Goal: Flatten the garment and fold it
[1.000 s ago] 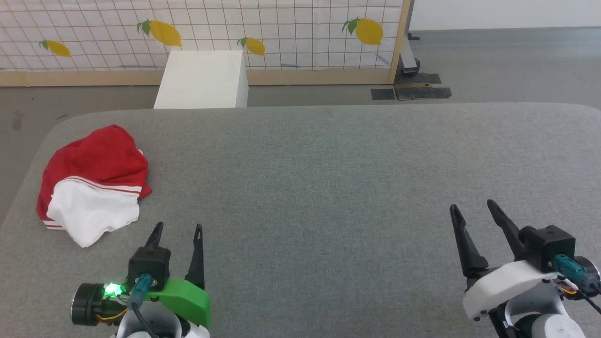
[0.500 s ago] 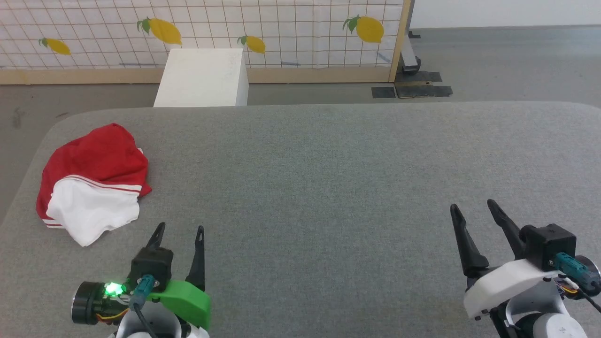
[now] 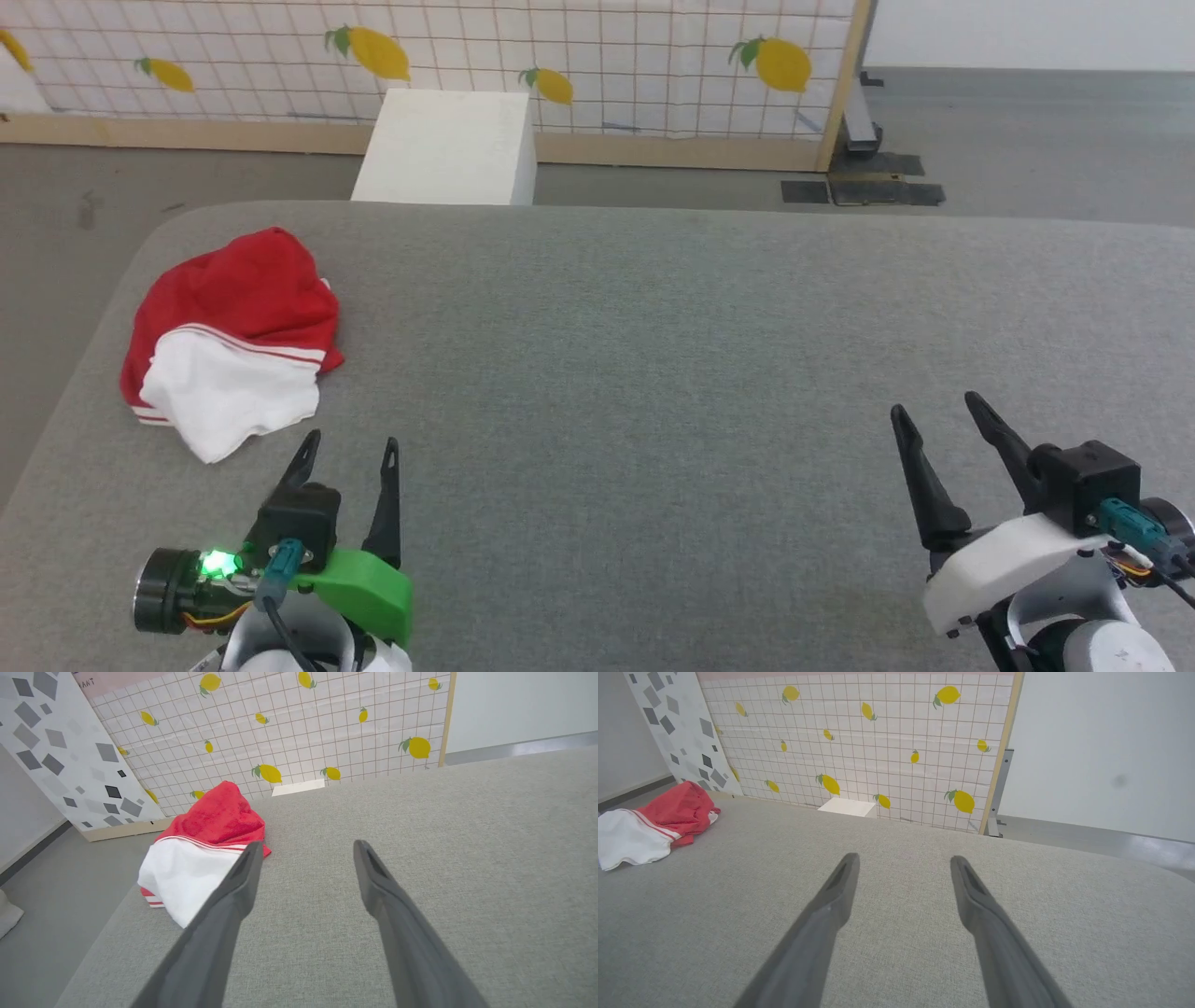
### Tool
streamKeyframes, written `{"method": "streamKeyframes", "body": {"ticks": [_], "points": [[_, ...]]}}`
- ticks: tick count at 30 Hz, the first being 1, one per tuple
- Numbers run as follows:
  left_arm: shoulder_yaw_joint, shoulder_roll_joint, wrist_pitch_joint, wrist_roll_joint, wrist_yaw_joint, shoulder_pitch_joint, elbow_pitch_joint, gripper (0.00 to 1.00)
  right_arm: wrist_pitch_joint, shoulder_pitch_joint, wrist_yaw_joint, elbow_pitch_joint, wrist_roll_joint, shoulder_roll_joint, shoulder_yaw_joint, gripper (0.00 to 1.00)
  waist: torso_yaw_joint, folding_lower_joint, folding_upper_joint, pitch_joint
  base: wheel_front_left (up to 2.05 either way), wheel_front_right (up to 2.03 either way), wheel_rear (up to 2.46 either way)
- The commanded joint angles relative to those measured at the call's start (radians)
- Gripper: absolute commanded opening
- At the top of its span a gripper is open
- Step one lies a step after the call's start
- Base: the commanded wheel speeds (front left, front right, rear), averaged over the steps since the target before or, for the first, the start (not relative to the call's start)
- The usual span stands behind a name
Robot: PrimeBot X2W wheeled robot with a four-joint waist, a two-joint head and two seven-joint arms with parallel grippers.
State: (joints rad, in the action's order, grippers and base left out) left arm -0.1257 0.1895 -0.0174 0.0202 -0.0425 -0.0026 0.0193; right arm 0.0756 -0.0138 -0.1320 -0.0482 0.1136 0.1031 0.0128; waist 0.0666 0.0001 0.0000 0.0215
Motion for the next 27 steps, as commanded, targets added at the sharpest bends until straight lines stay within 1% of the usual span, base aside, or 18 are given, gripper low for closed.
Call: {"method": "streamKeyframes", "body": {"ticks": [1, 9, 16, 24, 27], "points": [[-0.004, 0.011, -0.009, -0.002, -0.007, -0.016, 0.003, 1.00, 0.007, 0.005, 0.001, -0.007, 0.001, 0.001, 0.001, 1.00, 0.031, -0.0001, 0.0000, -0.008, 0.00, 0.00, 0.00], [-0.011, 0.030, -0.036, -0.006, -0.026, -0.026, 0.018, 1.00, 0.040, -0.019, 0.001, -0.020, 0.019, -0.005, 0.009, 1.00, 0.130, -0.0001, 0.0000, -0.024, 0.00, 0.00, 0.00], [-0.007, 0.040, -0.061, 0.011, -0.043, -0.033, 0.033, 1.00, 0.066, -0.037, 0.001, -0.038, 0.039, -0.012, 0.014, 1.00, 0.215, -0.0001, 0.0000, -0.037, 0.00, 0.00, 0.00], [-0.020, 0.054, -0.077, 0.023, -0.050, -0.035, 0.050, 1.00, 0.083, -0.058, 0.001, -0.050, 0.055, -0.021, 0.014, 1.00, 0.294, -0.0001, 0.0000, -0.048, 0.00, 0.00, 0.00], [-0.025, 0.055, -0.079, 0.024, -0.053, -0.035, 0.051, 1.00, 0.088, -0.062, 0.001, -0.054, 0.054, -0.025, 0.018, 1.00, 0.310, -0.0001, 0.0000, -0.048, 0.00, 0.00, 0.00]]}}
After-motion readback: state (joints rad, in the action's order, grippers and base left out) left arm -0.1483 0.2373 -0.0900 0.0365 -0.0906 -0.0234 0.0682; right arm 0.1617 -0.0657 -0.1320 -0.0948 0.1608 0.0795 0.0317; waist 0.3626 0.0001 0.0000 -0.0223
